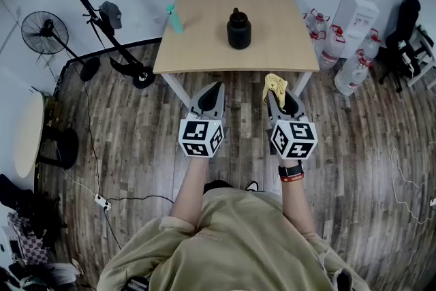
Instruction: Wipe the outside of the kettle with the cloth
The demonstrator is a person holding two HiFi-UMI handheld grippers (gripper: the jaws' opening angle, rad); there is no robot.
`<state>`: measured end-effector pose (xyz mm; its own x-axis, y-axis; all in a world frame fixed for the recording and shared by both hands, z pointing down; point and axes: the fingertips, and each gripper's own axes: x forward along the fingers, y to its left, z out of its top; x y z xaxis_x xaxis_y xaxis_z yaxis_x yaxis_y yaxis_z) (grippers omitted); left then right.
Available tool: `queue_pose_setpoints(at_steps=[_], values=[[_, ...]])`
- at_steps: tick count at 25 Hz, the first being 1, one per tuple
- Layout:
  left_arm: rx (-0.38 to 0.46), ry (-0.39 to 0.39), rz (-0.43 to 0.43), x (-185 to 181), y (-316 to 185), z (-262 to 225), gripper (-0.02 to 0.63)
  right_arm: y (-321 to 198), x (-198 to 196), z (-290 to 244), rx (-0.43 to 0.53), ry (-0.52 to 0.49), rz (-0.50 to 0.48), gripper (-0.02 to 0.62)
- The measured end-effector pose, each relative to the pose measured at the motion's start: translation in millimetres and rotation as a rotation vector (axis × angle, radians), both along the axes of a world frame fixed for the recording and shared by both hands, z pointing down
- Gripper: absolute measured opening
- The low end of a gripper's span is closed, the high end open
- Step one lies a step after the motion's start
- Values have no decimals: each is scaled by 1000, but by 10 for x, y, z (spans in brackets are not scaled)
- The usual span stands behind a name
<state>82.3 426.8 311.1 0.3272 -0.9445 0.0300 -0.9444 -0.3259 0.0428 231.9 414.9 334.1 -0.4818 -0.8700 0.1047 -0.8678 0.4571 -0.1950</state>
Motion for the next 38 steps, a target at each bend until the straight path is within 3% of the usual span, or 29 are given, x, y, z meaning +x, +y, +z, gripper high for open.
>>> queue_pose_setpoints(at_steps=[7,14,23,29,38], values=[[-30,-1,-55,69,-182,214,26,-264,63,172,-19,-10,-45,138],[-78,11,-61,-239,-762,549,26,-841,-412,563,-95,22,-96,138],[-104,44,32,-1004,-2683,767,25,-2629,-1321,782,-154,31,-43,138],[-141,6,93,-1409,-3929,819,25,-3810,-1864,735,-179,35,11,138],[-153,-13,225,-1838,-5084,1050,25,-4807,-2336,1200,-287,-12,158,138]])
